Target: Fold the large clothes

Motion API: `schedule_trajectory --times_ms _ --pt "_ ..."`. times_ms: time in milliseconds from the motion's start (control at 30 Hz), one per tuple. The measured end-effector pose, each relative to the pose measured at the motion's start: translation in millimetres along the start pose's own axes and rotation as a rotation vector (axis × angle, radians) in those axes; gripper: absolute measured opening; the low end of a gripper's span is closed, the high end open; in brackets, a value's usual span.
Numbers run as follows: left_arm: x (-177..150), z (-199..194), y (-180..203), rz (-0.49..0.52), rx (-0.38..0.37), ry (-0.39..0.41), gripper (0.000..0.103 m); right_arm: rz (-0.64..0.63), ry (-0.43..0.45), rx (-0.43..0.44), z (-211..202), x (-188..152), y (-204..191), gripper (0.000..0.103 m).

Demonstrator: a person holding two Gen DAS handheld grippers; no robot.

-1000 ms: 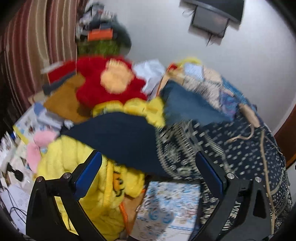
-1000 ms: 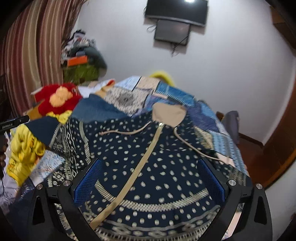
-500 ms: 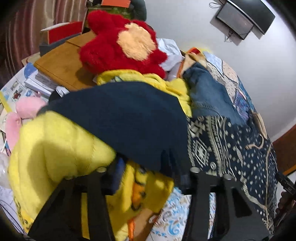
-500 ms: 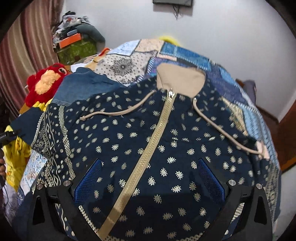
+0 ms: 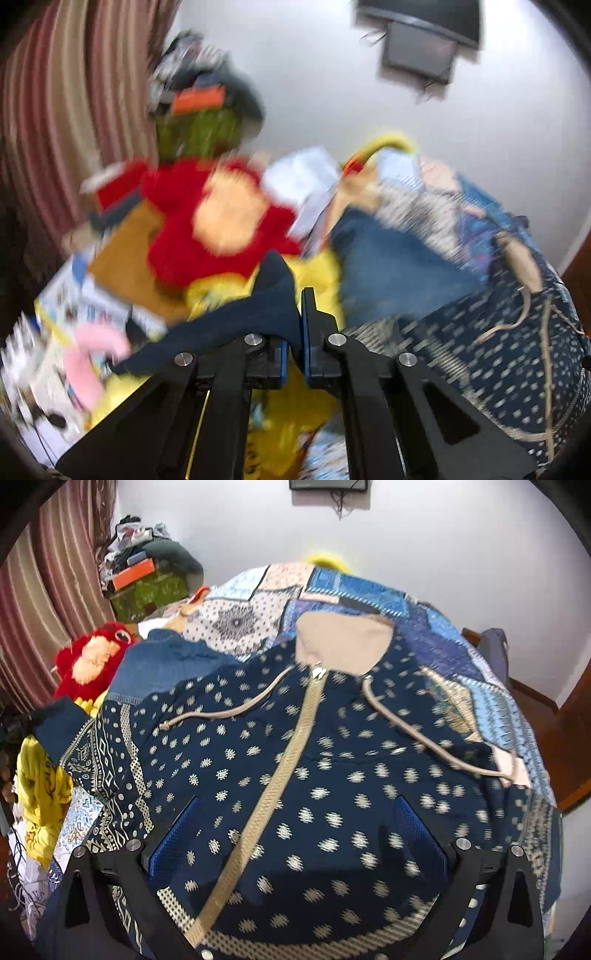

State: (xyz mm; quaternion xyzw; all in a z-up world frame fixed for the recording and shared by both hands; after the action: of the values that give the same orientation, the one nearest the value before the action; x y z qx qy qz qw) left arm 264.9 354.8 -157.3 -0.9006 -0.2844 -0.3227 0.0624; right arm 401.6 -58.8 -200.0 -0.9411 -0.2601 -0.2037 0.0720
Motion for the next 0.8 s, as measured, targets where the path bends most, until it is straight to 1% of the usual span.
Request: schedule_trajectory --times_ms 67,167,233,333,433,467,567,700,767,800 --pt "16.0 -19.3 32.7 0.062 -0.039 0.047 0.005 0.012 0.015 0.0 -10.5 -4.3 8.6 0.102" --pt "31.1 -38.2 87.5 0.149 -0.115 0.078 0.004 0.04 0.041 0.001 -27.5 -12.5 26.4 0.102" --pt "35.7 -41.2 124.6 0.198 -0.167 0.075 0.004 0.061 0.057 0.006 -38.4 -18.7 41.1 0.102" --pt "31.8 -34.2 184.7 0.273 -0.253 0.041 0.004 0.094 0.073 0.002 -52.4 -29.5 62.5 0.102" --pt "10.2 -17.8 241.0 0.356 -0.307 -0.028 0.004 0.132 0.09 -0.035 -62.7 -40.8 81.5 0.102" --pt "-1.5 -9.4 261.6 0.39 -0.324 -0.064 0.004 0.133 0.092 -0.047 -65.0 -44.6 86.3 0.102" --pt "-37.1 17.5 306.7 0.47 -0.349 -0.181 0.004 0.122 0.058 -0.058 -66.5 -56.7 98.1 0.102" --pt "-94.2 52.8 345.0 0.56 -0.347 -0.334 0.004 0.136 0.04 -0.062 -66.7 -72.8 108.9 0.102" --pt "-117.9 63.7 353.9 0.595 -0.341 -0.387 0.004 0.148 0.024 -0.056 -64.3 -80.3 111.0 0.102" --pt "-127.5 65.3 357.2 0.611 -0.332 -0.399 0.005 0.154 0.015 -0.053 -63.3 -82.6 111.9 0.102"
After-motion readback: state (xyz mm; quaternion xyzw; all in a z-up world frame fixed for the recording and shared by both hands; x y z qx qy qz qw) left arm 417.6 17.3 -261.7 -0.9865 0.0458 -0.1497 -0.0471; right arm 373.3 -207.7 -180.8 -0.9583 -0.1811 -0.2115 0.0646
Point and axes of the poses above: each gripper's, at about its wrist camera, not at the fingertips, and z roughly the way its jaws point, y to its right, x to its top, the point moved 4 cm from there along z, roughly the way its jaws point, and after that the axes turned 14 degrees about -y, right-handed, at the moved point
